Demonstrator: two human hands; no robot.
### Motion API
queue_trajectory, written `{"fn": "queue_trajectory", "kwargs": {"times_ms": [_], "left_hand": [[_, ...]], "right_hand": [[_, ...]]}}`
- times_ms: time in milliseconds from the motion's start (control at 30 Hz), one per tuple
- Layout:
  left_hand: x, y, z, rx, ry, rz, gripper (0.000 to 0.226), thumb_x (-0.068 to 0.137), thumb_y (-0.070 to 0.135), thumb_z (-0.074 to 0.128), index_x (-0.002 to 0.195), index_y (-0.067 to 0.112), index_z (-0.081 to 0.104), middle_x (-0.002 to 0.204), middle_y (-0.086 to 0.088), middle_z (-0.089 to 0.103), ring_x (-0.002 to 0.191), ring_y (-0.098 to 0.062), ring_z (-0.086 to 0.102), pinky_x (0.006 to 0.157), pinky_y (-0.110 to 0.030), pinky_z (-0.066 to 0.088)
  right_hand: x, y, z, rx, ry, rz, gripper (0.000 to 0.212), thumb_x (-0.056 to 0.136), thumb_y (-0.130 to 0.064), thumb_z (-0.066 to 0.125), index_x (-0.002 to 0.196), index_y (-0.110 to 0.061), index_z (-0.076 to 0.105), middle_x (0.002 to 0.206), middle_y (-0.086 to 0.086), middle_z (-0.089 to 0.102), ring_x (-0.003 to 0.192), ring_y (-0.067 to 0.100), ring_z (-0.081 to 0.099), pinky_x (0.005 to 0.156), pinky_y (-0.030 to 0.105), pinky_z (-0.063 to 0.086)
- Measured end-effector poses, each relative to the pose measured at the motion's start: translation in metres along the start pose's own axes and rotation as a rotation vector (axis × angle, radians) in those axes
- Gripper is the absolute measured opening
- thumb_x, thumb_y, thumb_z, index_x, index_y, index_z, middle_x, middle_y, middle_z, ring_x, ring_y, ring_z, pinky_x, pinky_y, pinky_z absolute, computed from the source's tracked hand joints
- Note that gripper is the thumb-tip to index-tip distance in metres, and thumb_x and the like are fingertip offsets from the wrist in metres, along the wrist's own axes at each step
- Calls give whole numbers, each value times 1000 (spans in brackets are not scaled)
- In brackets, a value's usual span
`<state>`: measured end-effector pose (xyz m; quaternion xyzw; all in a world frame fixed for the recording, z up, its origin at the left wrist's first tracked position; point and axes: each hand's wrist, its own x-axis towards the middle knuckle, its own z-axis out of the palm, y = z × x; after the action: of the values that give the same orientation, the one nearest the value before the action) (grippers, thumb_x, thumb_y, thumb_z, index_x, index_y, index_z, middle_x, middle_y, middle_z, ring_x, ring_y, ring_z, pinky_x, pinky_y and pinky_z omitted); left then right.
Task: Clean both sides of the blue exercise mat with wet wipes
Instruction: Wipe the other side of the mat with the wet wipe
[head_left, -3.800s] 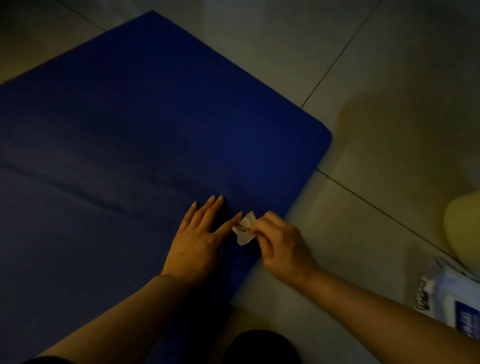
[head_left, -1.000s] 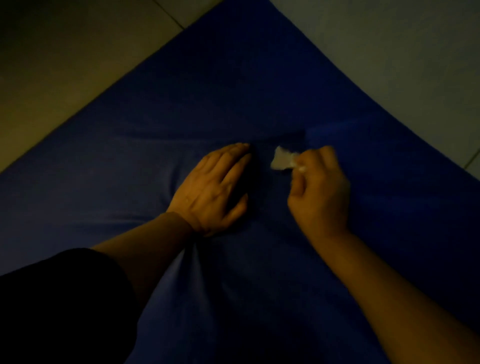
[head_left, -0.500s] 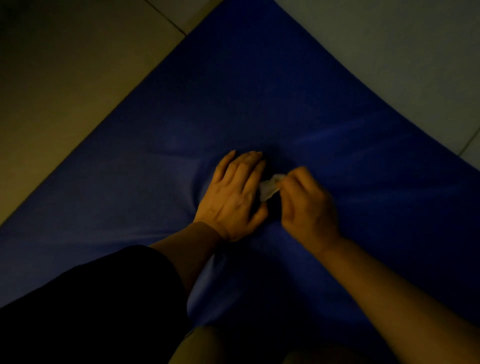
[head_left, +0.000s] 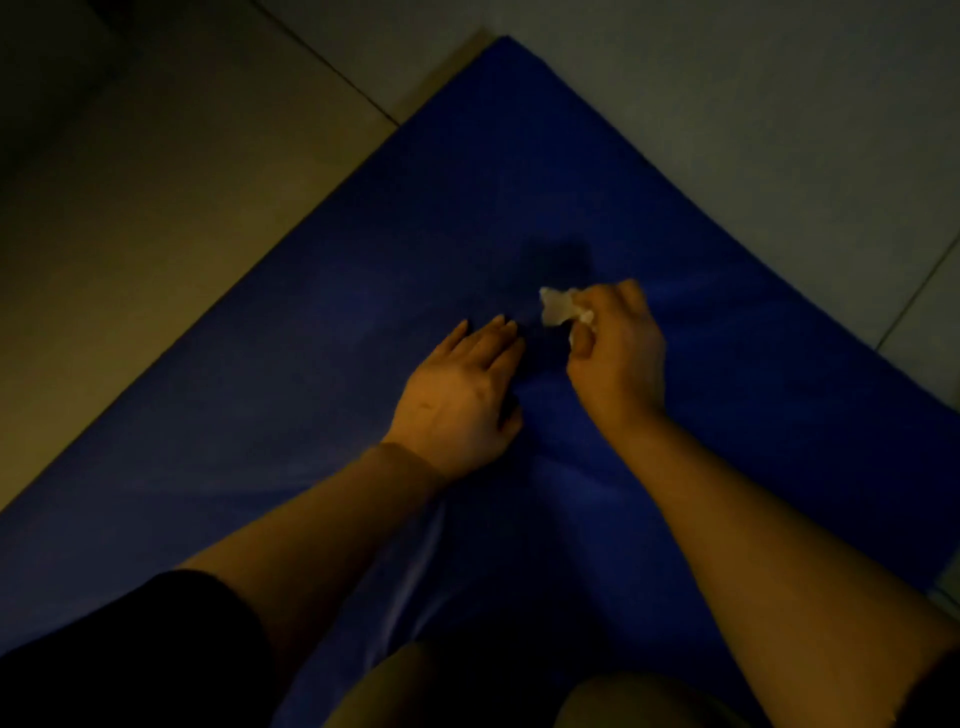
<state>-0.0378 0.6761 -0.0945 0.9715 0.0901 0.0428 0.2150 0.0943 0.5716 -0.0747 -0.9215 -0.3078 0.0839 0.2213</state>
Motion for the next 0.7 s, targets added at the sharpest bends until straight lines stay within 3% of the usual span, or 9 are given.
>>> {"fn": "queue_trajectory", "kwargs": {"times_ms": [67, 233, 400, 467, 633, 700], "left_hand": [[-1, -25, -9, 87, 40, 12, 53, 82, 34, 50, 120, 1, 63, 128, -19, 60, 119, -35, 57, 103, -47, 41], [-13, -64, -7, 206, 74, -62, 62, 95, 56, 43, 135, 10, 53, 142, -16, 48, 136, -34, 38, 114, -54, 23], [-10, -65, -5, 96, 99, -192, 83, 86, 62, 50, 140, 0, 39, 145, -18, 42, 137, -29, 32, 118, -41, 17], [-10, -64, -6, 73, 113, -224, 87, 84, 63, 51, 141, -2, 37, 145, -20, 41, 137, -30, 30, 118, -39, 17], [-10, -65, -7, 53, 103, -210, 87, 84, 62, 54, 139, -5, 41, 144, -21, 42, 138, -31, 32, 118, -42, 21], [-10, -66, -7, 51, 91, -213, 88, 84, 62, 54, 139, -5, 40, 145, -21, 42, 138, -31, 32, 118, -41, 19]], "right_hand": [[4, -13, 6, 23, 33, 31, 16, 82, 4, 54, 97, -1, 59, 105, 18, 55, 73, 36, 57, 57, 30, 37], [-40, -33, 35, 122, -102, -290, 23, 78, 1, 53, 98, -5, 62, 90, 13, 56, 66, 29, 56, 54, 35, 47], [24, -26, 31, 111, 136, -17, 10, 85, -2, 51, 91, 0, 59, 94, 17, 55, 63, 22, 49, 53, 17, 26], [30, -33, 36, 101, 174, 21, 9, 85, 0, 52, 90, 0, 60, 93, 17, 55, 63, 19, 49, 53, 16, 27], [-19, -50, 48, 147, -147, -355, 23, 83, -3, 43, 93, -1, 64, 89, 14, 57, 72, 27, 57, 59, 37, 51], [0, -46, 45, 151, -102, -293, 28, 83, -5, 42, 97, -2, 66, 90, 15, 57, 74, 27, 57, 62, 33, 49]]}}
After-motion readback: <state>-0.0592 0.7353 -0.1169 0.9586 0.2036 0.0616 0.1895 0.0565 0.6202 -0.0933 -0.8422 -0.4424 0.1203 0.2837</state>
